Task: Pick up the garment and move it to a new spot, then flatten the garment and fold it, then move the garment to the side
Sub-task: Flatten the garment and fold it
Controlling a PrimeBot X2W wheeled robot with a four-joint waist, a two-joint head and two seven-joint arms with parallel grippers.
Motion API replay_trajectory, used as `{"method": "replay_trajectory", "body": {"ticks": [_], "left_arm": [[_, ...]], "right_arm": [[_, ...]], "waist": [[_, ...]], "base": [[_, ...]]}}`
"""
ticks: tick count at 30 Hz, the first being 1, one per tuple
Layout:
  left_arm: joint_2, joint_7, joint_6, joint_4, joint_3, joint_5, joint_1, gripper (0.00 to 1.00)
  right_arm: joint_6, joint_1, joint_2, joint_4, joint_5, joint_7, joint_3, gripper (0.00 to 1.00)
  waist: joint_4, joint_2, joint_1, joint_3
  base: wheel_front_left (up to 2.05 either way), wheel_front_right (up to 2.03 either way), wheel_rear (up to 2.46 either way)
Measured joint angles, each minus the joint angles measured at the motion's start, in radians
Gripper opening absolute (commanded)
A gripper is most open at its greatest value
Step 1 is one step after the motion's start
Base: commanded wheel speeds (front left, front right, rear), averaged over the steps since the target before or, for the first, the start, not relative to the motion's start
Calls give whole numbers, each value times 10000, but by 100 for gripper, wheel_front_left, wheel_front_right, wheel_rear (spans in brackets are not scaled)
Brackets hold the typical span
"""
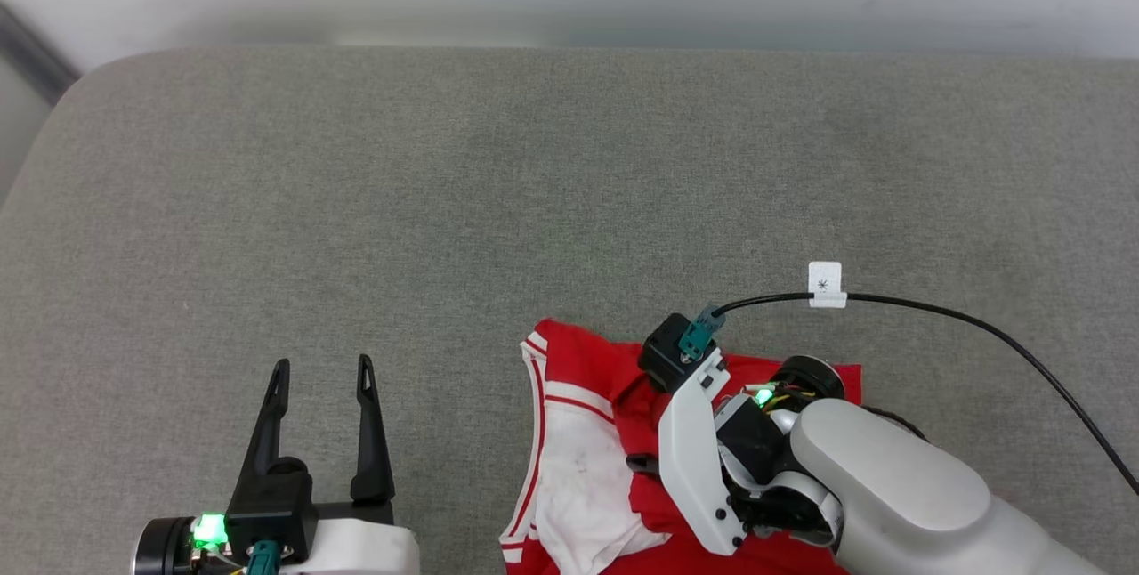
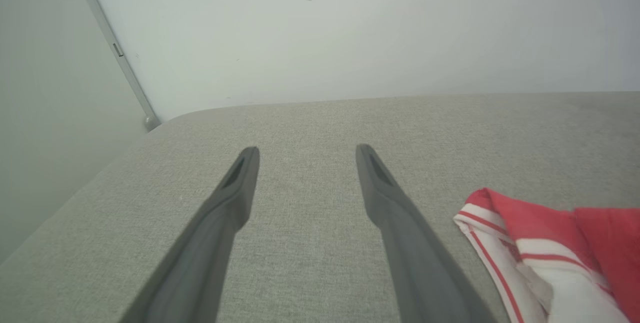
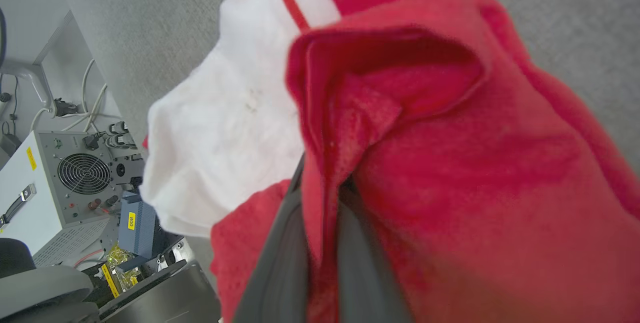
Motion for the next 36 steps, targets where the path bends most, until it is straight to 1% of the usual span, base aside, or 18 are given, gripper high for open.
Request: {"method": "replay_trajectory", "body": {"ticks": [3, 6, 7, 10, 12, 14, 17, 21, 23, 25, 29, 32, 34, 36], "left_arm": [[-27, 0, -33, 42, 36, 10, -32, 100], [-33, 0, -36, 104, 186, 10, -29, 100], [-40, -2, -48, 128, 203, 12, -20, 100], [-48, 0, -105, 199, 257, 65, 42, 100], [-54, 0, -125, 234, 288, 69, 97, 100], [-56, -2, -140, 221, 353, 69, 184, 100], [-63, -2, -182, 174, 424, 71, 272, 100], [-82, 0, -222, 107, 485, 71, 449, 100], [-92, -2, -228, 84, 514, 71, 486, 100], [-107, -2, -270, 69, 531, 71, 534, 100], [-132, -2, -316, 50, 546, 77, 656, 100], [-148, -2, -384, 31, 546, 88, 671, 100], [-153, -2, -408, 21, 548, 113, 708, 100], [-155, -2, -451, 12, 552, 142, 735, 100]], "right_arm": [[0, -163, 56, 370, 174, -349, 464, 0], [0, -360, 15, 439, 318, -809, 826, 0], [-2, -421, -21, 431, 337, -1032, 899, 100], [0, -663, -251, 42, 445, -1779, 1032, 100], [0, -816, -581, -372, 393, -2435, 988, 100], [0, -951, -1026, -679, 155, -3158, 731, 100], [0, -960, -1549, -800, -483, -4608, -282, 100], [0, -612, -1843, -476, -1948, -6736, -2364, 100], [0, -88, -1758, -245, -2711, -7674, -3499, 100], [0, 553, -1578, -86, -3450, -8310, -4587, 100], [0, 1875, -1005, -301, -4847, -8792, -6824, 100], [0, 3013, -447, -989, -5791, -8855, -8124, 100], [0, 3727, 69, -1785, -6211, -8872, -8943, 100], [2, 4448, 537, -2550, -6602, -8880, -9530, 100]], "waist": [[-14, 0, 0, 13], [-115, 0, 1, -77], [-143, 0, 0, -134], [-239, 0, 0, -339], [-307, 0, 0, -496], [-379, 0, 0, -649], [-511, 0, 0, -856], [-695, 0, 0, -1063], [-775, 0, 0, -1157], [-841, 0, 0, -1247], [-959, 0, 0, -1389], [-1022, 0, 0, -1454], [-1046, 0, -1, -1487], [-1067, 0, -1, -1521]], "base": [[0, 0, 0], [0, 0, 0], [0, 0, 0], [0, 0, 0], [0, 0, 0], [0, 0, 0], [0, 0, 0], [0, 0, 0], [0, 0, 0], [0, 0, 0], [0, 0, 0], [0, 0, 0], [0, 0, 0], [0, 0, 0]]}}
